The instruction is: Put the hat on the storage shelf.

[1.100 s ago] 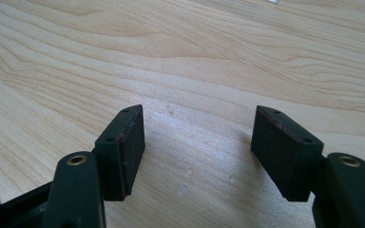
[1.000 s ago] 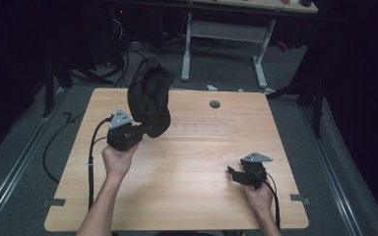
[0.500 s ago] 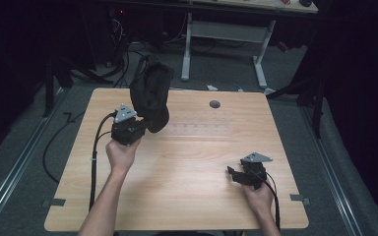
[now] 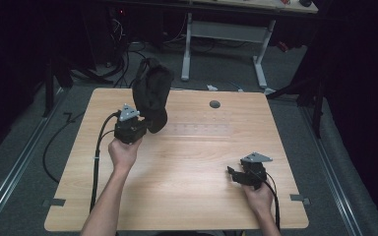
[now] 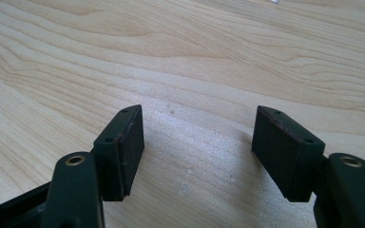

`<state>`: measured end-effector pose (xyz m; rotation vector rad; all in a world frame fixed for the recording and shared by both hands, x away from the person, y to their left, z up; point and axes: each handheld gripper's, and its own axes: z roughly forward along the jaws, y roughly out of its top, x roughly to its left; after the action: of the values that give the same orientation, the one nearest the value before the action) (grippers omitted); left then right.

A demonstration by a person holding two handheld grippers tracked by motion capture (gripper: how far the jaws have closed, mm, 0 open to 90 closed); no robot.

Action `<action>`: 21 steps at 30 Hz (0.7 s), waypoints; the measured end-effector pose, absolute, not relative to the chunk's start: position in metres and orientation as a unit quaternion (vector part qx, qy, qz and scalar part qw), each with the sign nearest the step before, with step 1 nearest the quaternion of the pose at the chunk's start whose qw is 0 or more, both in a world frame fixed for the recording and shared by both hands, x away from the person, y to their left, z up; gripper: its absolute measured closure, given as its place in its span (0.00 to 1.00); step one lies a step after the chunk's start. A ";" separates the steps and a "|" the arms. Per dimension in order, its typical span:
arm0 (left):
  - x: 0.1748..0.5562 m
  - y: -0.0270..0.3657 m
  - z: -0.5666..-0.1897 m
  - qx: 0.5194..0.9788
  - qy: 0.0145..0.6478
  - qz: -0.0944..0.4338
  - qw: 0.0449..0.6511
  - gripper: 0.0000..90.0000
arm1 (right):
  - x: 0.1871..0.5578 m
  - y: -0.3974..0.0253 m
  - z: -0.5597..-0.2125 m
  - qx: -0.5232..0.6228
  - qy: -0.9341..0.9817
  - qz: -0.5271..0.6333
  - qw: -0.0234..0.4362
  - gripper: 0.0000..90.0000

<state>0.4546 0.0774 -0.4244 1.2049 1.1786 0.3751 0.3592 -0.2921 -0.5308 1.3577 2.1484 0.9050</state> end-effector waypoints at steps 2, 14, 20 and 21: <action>0.456 0.076 -0.426 0.531 0.520 0.167 0.648 0.95 | 0.359 -0.292 -0.531 0.492 0.777 0.327 0.219 0.39; 0.460 0.071 -0.434 0.540 0.519 0.174 0.639 0.96 | 0.359 -0.292 -0.531 0.491 0.777 0.328 0.219 0.39; 0.462 0.070 -0.439 0.543 0.522 0.172 0.635 0.95 | 0.359 -0.292 -0.531 0.491 0.777 0.327 0.220 0.39; 0.462 0.070 -0.440 0.544 0.523 0.172 0.634 0.95 | 0.359 -0.292 -0.531 0.491 0.777 0.327 0.220 0.39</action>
<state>0.4622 0.0698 -0.4403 1.2429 1.1952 0.3929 0.3590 -0.2920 -0.5308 1.3582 2.1487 0.9059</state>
